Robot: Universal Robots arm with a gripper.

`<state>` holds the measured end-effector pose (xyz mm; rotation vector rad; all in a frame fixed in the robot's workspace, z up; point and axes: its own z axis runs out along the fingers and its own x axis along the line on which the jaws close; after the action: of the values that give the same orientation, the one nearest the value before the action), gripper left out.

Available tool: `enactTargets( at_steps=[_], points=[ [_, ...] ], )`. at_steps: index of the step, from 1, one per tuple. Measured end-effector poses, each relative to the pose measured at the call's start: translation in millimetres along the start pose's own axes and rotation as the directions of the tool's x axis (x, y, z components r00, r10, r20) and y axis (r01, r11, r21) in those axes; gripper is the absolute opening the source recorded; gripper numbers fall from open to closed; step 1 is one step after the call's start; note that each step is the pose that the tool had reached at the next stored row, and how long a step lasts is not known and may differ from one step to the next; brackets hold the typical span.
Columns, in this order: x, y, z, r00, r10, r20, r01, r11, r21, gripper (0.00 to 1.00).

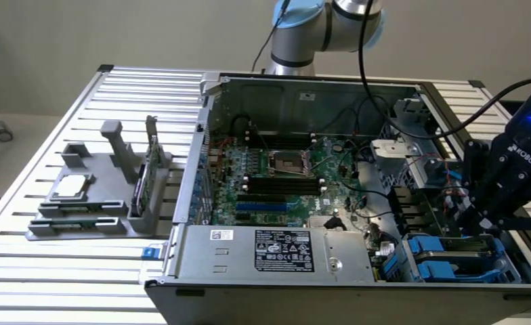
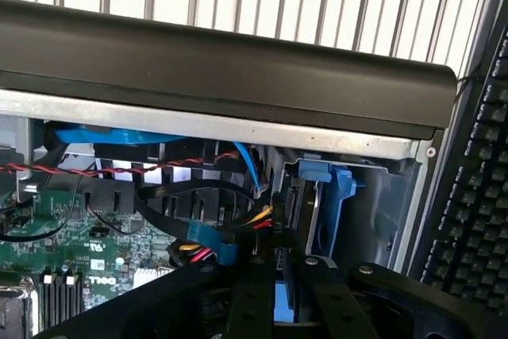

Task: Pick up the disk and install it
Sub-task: 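Insert the first disk wire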

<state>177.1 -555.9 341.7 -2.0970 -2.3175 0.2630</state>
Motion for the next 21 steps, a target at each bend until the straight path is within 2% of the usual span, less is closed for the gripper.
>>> enactTargets(
  at_steps=[12, 14, 16, 18, 21],
  points=[
    [-0.2, 0.0, 0.1, 0.9954, 0.088, 0.0371, -0.089, 0.9959, 0.0152, 0.17],
    [-0.1, 0.0, 0.1, 0.9937, 0.103, 0.0433, -0.104, 0.9943, 0.0210, 0.17],
    [-0.1, 0.1, 0.5, 0.9919, 0.117, 0.0490, -0.118, 0.9925, 0.0300, 0.17],
    [0.2, 0.5, 2.0, 0.9906, 0.127, 0.0503, -0.129, 0.9910, 0.0362, 0.17],
    [0.8, 3.6, 6.5, 0.9895, 0.136, 0.0494, -0.138, 0.9896, 0.0406, 0.17]
  ],
)
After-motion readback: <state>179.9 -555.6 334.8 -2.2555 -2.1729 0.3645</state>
